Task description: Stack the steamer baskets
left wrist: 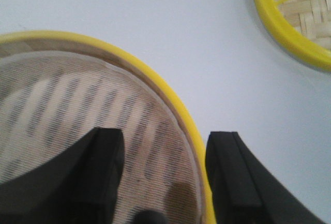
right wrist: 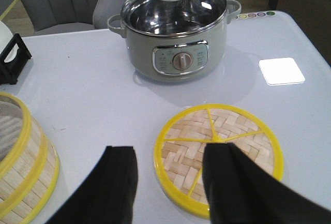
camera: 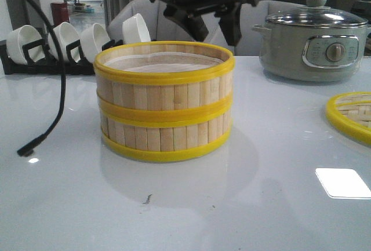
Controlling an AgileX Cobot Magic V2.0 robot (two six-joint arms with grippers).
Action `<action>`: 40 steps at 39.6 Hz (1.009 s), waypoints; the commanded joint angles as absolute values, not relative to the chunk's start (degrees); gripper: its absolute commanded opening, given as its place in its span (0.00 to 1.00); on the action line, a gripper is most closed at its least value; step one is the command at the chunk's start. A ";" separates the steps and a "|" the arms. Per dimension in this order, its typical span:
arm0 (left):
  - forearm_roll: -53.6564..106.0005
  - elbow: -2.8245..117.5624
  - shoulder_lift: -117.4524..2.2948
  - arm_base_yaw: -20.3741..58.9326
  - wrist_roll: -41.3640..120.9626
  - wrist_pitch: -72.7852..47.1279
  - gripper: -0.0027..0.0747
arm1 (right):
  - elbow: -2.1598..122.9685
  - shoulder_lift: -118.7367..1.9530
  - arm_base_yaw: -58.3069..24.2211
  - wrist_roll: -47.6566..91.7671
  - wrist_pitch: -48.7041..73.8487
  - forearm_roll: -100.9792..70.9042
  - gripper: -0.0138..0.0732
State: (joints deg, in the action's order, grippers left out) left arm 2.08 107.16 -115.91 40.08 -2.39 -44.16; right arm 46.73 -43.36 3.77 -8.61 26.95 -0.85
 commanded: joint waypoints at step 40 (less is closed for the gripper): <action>8.08 76.31 -62.09 3.14 -3.10 -32.56 0.16 | 48.81 -43.30 2.07 -7.88 22.67 -1.86 0.64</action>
State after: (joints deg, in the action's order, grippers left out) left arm 7.00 80.82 -67.39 3.19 -2.73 -39.79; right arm 46.73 -43.36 2.94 -8.61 26.95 -1.96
